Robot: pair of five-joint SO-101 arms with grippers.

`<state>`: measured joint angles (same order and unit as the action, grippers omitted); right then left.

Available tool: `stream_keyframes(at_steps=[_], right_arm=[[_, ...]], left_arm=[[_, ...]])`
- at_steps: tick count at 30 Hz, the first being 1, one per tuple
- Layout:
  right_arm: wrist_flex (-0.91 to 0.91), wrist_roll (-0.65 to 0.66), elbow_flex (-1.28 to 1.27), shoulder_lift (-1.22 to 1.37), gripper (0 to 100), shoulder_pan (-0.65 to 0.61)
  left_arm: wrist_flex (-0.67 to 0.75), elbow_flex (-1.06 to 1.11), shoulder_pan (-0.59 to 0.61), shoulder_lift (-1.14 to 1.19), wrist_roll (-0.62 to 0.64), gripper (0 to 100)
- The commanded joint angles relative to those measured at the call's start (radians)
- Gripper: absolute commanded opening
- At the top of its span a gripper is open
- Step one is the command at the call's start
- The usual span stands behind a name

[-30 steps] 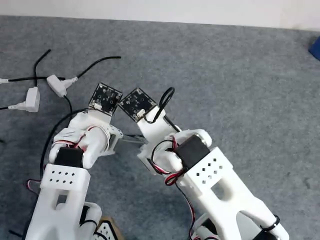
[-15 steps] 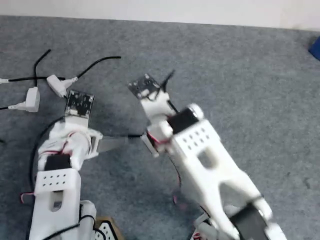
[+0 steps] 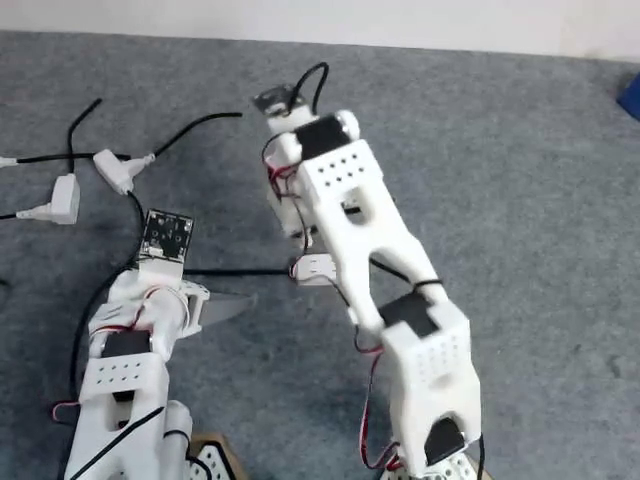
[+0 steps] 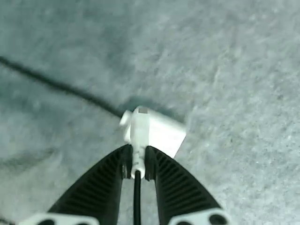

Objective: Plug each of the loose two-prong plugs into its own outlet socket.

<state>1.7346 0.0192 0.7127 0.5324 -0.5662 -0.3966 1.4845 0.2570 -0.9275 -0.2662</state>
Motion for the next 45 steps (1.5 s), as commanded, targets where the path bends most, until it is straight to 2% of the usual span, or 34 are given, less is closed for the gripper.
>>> stream_keyframes(at_steps=[1, 7, 16, 34, 45], right_arm=[[0.030, -0.018, 0.088, 0.024, 0.7, 0.038], [0.031, -0.025, 0.008, -0.002, 0.7, 0.030], [0.030, -0.026, -0.188, -0.162, 0.7, -0.010], [0.027, -0.054, -0.205, -0.160, 0.7, -0.025], [0.024, -0.054, -0.191, -0.042, 0.7, -0.025]], left_arm=[[0.021, -0.005, 0.007, -0.013, 0.011, 54], [0.021, -0.010, 0.010, -0.013, 0.069, 54], [0.049, -0.005, 0.010, -0.013, 0.074, 54], [0.051, -0.007, 0.010, -0.013, 0.074, 54], [0.051, -0.005, 0.012, -0.013, 0.074, 54]])
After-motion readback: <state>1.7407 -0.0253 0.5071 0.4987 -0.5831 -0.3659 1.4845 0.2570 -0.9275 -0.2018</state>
